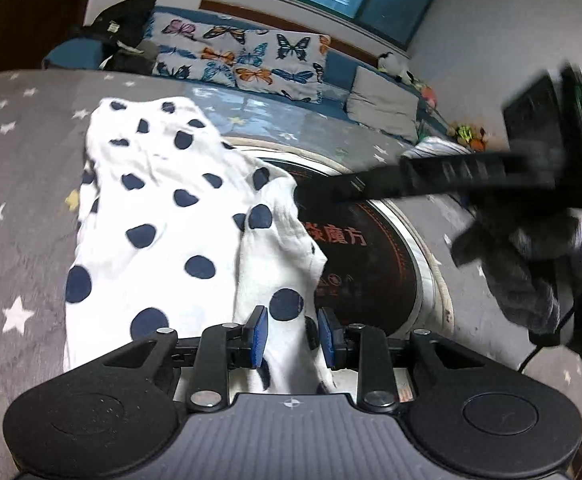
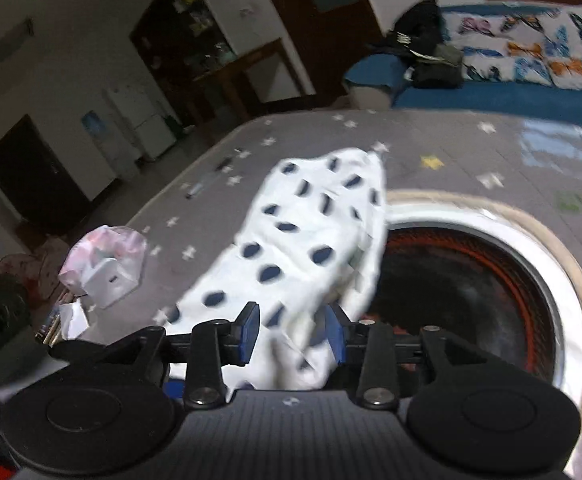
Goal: Fold clothes
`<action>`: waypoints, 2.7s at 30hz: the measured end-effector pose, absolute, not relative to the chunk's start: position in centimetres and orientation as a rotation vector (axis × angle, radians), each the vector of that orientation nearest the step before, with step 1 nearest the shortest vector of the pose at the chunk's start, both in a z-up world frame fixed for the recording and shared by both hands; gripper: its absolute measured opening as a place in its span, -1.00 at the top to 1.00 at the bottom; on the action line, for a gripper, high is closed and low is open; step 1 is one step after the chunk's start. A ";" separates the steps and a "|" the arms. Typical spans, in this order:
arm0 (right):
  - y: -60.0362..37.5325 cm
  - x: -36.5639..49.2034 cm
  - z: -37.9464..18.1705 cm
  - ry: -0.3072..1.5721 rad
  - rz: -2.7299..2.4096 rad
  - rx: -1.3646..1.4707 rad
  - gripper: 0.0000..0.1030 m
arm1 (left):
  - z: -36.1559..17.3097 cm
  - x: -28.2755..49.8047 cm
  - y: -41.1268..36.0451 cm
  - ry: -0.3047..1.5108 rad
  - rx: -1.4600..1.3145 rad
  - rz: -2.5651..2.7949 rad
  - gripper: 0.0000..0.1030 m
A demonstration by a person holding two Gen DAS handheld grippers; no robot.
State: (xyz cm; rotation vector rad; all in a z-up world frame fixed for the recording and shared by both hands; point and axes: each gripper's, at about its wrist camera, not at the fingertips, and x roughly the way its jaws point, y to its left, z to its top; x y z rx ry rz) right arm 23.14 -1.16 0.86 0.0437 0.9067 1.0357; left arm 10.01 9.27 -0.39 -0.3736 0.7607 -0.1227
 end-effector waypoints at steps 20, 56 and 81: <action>-4.6 20.2 -0.6 0.950 0.897 0.105 0.89 | 1.9 7.8 12.3 0.700 -0.408 -0.111 0.22; -5.4 18.8 -1.8 0.929 0.810 -0.053 0.79 | 2.0 16.1 18.9 0.709 -0.386 0.097 0.71; -6.0 18.6 -0.7 0.892 0.817 -0.081 0.68 | 0.2 25.8 20.4 0.703 -0.143 0.200 0.90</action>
